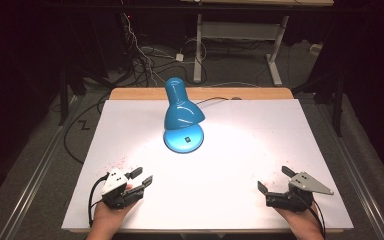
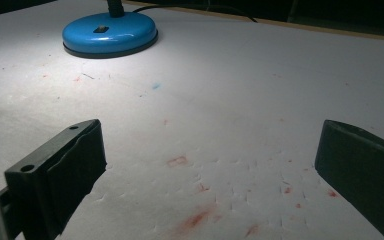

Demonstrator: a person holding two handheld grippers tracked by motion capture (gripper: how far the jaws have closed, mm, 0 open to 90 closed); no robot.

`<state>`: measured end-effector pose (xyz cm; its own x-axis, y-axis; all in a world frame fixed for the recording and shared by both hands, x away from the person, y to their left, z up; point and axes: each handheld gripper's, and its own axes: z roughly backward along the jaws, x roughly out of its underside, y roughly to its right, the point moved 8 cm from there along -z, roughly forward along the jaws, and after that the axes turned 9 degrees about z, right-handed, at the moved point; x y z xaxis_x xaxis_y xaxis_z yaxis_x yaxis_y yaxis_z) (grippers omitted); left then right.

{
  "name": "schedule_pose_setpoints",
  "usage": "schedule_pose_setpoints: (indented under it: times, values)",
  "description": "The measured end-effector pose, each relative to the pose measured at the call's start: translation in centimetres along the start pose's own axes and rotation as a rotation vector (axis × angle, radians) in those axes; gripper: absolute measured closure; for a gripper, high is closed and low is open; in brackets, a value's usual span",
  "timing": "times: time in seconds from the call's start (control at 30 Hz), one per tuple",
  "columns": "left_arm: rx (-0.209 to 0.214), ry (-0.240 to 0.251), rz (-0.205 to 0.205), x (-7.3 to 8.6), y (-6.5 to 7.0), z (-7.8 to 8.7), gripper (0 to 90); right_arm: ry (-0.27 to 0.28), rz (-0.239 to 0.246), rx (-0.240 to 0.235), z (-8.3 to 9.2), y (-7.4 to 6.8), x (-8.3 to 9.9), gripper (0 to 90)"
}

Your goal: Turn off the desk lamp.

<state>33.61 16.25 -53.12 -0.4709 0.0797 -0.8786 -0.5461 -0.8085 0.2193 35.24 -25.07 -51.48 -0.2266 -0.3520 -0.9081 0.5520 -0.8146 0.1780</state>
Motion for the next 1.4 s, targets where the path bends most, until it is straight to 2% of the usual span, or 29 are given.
schedule_pose_setpoints:
  times: [0.17,0.37,0.7,0.8,0.93,1.2,1.3,1.4]
  values:
    - [-0.003,-0.007,-0.020,0.06,0.17,-0.06,59.3,0.000,0.001,-0.001,0.00,-0.01,0.00,0.7]
    - [0.015,-0.018,0.002,0.04,0.03,-0.13,66.9,0.000,0.001,-0.001,0.00,-0.01,-0.01,0.6]
    - [0.072,-0.043,0.024,0.05,0.00,-0.23,81.6,-0.009,0.003,0.004,-0.04,-0.06,0.01,0.5]
    - [0.076,-0.053,0.029,0.08,-0.04,-0.31,82.3,-0.009,0.004,0.008,-0.03,-0.08,0.00,0.5]
    - [0.076,-0.059,0.032,0.09,-0.08,-0.36,87.8,-0.011,0.005,0.008,-0.04,-0.07,-0.01,0.5]
    - [0.083,-0.079,0.033,0.15,-0.06,-0.53,87.9,-0.016,-0.004,0.007,-0.08,0.00,0.01,0.6]
    - [0.044,-0.069,0.041,0.12,-0.24,-0.52,87.9,-0.011,0.000,0.009,-0.03,-0.02,-0.02,0.6]
    - [0.037,-0.075,0.040,0.14,-0.18,-0.59,87.9,-0.009,0.001,0.005,-0.01,-0.06,-0.03,0.6]
